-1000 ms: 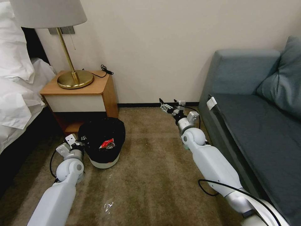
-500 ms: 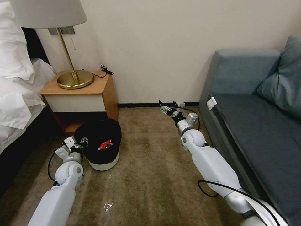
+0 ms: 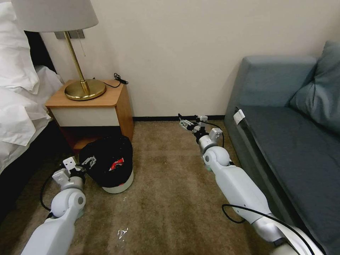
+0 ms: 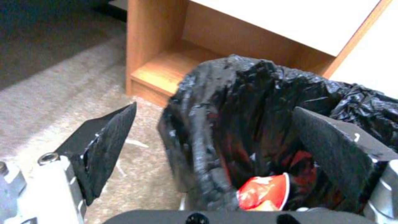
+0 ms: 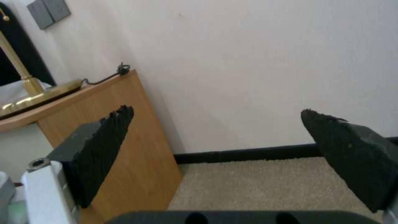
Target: Pick up the trash bin, then pick up the garbage on the floor and place it into the trash bin.
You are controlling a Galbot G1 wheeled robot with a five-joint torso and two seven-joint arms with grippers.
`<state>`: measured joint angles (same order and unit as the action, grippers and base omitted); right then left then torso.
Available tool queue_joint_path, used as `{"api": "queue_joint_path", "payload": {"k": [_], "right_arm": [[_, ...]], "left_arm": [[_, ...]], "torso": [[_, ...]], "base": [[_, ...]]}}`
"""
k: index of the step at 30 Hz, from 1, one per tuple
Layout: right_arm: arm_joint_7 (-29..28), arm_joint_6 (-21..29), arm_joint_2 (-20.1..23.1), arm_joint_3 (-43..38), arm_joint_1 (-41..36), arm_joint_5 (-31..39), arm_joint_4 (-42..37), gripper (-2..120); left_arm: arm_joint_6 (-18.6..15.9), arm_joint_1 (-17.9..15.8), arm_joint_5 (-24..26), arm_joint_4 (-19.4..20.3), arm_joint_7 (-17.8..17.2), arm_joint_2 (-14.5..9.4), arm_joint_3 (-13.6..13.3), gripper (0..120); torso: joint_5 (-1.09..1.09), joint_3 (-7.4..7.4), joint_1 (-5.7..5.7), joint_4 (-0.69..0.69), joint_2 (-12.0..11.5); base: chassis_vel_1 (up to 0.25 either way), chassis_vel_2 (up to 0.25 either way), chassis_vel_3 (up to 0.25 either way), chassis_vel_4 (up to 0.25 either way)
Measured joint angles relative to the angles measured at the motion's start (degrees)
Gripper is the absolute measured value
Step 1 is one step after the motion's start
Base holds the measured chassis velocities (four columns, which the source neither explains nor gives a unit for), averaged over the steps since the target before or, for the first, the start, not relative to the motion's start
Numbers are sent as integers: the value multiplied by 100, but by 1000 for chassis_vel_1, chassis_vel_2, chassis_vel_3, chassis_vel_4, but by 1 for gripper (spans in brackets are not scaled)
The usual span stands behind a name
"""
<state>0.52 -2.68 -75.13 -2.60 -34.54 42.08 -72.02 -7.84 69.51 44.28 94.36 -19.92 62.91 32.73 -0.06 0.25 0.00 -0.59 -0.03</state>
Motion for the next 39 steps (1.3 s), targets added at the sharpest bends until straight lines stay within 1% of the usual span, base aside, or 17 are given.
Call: {"api": "queue_joint_path", "payload": {"k": [2, 4, 5, 8, 9, 11, 15, 17, 18, 20, 21, 24, 25, 26, 30, 32, 39], "right_arm": [[-8, 5, 1, -5, -9, 0, -17, 100], [-100, 70, 40, -45, -119, 1, -237, 100], [-100, 70, 40, -45, -119, 1, -237, 100], [-229, 233, 141, -94, -239, 144, -550, 100], [-229, 233, 141, -94, -239, 144, -550, 100], [-416, 486, 249, -175, -371, 496, -867, 100], [-590, 662, 332, -262, -488, 735, -1107, 100], [-827, 952, 543, -396, -711, 1075, -1538, 100], [-827, 952, 543, -396, -711, 1075, -1538, 100], [-988, 1168, 845, -551, -1013, 1276, -1954, 100], [-988, 1168, 845, -551, -1013, 1276, -1954, 100], [-1143, 1325, 1186, -698, -1361, 1514, -2379, 100], [-1143, 1325, 1186, -698, -1361, 1514, -2379, 100], [-1227, 1401, 1345, -757, -1527, 1614, -2620, 100], [-1322, 1452, 1480, -794, -1684, 1708, -2873, 100], [-1468, 1508, 1595, -802, -1839, 1792, -3124, 100], [-1535, 1535, 1624, -801, -1889, 1806, -3177, 100]], "left_arm": [[0, 27, -21, 23, 0, -2, 14, 100], [0, 216, -207, 275, -20, -44, 98, 100], [0, 216, -207, 275, -20, -44, 98, 100], [7, 339, -332, 586, -41, -135, 172, 100], [7, 339, -332, 586, -41, -135, 172, 100], [58, 383, -438, 818, -42, -217, 235, 100], [95, 386, -506, 962, -42, -291, 282, 100], [149, 379, -612, 1126, -38, -432, 373, 100], [149, 379, -612, 1126, -38, -432, 373, 100], [176, 389, -619, 1345, -39, -602, 460, 100], [176, 389, -619, 1345, -39, -602, 460, 100], [177, 458, -552, 1571, -91, -766, 542, 100], [177, 458, -552, 1571, -91, -766, 542, 100], [159, 521, -514, 1699, -134, -827, 587, 100], [91, 621, -482, 1851, -195, -850, 631, 100], [41, 681, -476, 1933, -244, -844, 660, 100], [27, 688, -473, 1941, -252, -832, 662, 100]], "torso": [[0, 0, 0, 0, 0], [0, 0, 0, 0, 0], [0, 0, 0, 0, 0], [0, 0, 0, -1, 0], [0, 0, 0, -1, 0], [0, 0, 0, 0, 0], [0, 0, 0, -1, 0], [1, 0, 0, 0, 0], [1, 0, 0, 0, 0], [2, 0, 0, -1, 0], [2, 0, 0, -1, 0], [2, 0, 0, -2, 0], [2, 0, 0, -2, 0], [1, 0, 0, -1, 0], [1, 0, 0, -1, 0], [1, 0, 0, 1, 0], [1, 0, 0, 1, 0]], "base": [[0, 0, 0, 0], [0, 0, 0, 0], [0, 0, 0, 0], [0, 0, 0, 0], [0, 0, 0, 0], [0, 0, 0, 0], [0, 0, 0, 0], [0, 0, 0, 0], [0, 0, 0, 0], [0, 0, 0, 0], [0, 0, 0, 0], [0, 0, 0, 0], [0, 0, 0, 0], [0, 0, 0, 0], [0, 0, 0, 0], [0, 0, 0, 0], [0, 0, 0, 0]]}}
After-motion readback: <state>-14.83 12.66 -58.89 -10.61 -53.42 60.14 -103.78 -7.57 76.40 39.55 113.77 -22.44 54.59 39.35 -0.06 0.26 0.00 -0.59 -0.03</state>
